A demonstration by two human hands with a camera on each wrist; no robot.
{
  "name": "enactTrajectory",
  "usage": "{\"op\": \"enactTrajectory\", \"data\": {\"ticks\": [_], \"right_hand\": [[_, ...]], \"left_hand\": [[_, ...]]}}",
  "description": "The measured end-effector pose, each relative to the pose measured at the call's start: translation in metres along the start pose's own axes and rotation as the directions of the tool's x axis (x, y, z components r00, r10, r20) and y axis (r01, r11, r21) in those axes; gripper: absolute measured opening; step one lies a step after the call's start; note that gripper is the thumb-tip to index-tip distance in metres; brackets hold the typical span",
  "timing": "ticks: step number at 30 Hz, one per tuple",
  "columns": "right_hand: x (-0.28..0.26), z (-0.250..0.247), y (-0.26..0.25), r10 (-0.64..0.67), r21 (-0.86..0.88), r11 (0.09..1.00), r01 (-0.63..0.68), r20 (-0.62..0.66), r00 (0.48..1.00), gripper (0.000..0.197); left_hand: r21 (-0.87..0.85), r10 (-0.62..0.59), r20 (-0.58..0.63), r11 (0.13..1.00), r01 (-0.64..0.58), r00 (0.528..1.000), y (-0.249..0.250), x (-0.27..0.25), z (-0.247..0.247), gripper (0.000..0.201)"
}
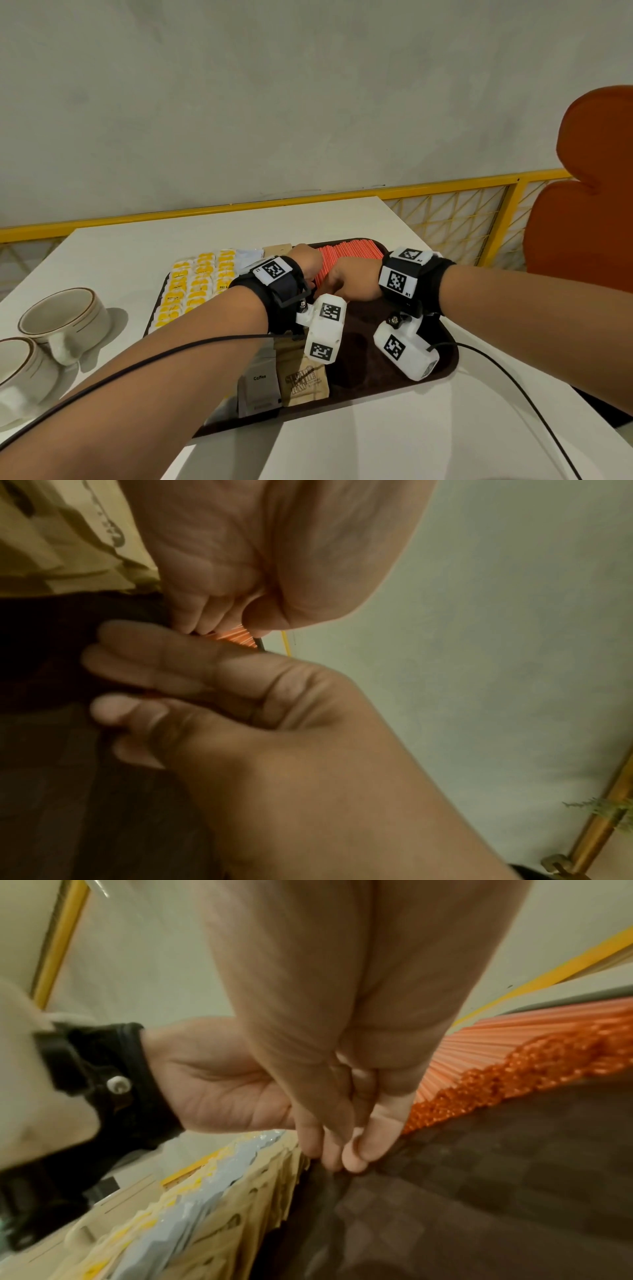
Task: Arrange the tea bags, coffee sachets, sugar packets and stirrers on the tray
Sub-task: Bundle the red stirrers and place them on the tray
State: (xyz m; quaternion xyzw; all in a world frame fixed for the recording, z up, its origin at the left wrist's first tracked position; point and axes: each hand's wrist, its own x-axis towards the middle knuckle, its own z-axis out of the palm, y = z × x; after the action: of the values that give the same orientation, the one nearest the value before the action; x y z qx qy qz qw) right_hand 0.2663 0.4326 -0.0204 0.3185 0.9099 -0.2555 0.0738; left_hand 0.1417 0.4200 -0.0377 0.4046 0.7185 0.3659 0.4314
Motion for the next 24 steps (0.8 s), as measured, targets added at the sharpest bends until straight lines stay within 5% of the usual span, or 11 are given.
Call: {"op": "enactTrajectory", "data": {"ticks": [3,8,24], "right_hand": [[0.002,0.000,0.006,0.012,0.001,1.000,-0.012,-0.023,1.000,0.023],[-0.010,-0.019,0.013,0.194,0.302,0.936,-0.183,-0.007,0.981,0.023],[-0.011,-0.007,0.009,0.210,0.331,0.925,-0.186,-0.040,0.977,0.022]], "left_hand": [[0.005,-0.020,0.015,1.000,0.020,1.000,0.001,-0.002,0.000,0.035],[-0.050,-0.022,0.004,0.998,0.022,1.000,-0.001,0.003,0.001,0.034],[0.015,-0.004,0.017,1.000,0.003,1.000,0.000,0.005,0.003,0.030]]}}
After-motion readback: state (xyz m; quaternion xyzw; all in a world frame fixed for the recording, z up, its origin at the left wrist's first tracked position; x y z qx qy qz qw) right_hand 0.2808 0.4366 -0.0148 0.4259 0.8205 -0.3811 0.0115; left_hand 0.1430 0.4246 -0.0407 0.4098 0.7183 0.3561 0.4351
